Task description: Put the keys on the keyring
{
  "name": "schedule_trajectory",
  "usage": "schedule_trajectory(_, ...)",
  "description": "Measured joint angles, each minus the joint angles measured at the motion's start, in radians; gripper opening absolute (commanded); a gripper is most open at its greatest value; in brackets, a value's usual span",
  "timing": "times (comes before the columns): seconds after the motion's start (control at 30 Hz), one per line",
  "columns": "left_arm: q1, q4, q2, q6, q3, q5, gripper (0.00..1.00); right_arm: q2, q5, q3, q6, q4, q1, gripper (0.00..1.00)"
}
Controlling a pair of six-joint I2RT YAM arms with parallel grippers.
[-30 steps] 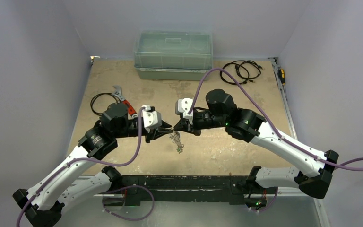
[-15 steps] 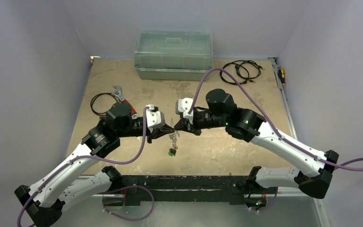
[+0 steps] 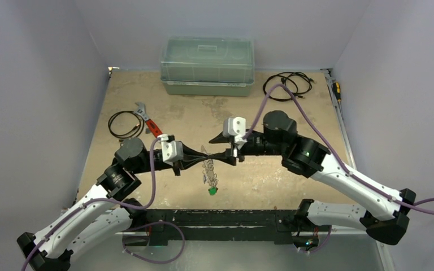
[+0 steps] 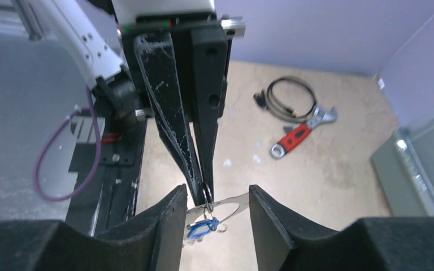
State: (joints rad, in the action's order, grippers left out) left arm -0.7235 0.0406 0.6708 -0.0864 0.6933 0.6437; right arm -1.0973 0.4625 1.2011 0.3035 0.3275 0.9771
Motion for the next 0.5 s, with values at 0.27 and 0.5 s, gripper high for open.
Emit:
schedule_trajectory(0.27,-0.003,-0.143,-0.056,0.098,-0.061,-0.005,0.0,0.144,-0.026,-0.106,-0.05,-0.19,0.0,0.43)
schedule_trajectory(0.5,-0.003,-0.178,-0.098,0.114,-0.075,-0.031,0.0,0.113,-0.03,-0.13,-0.065,-0.232,-0.003,0.37)
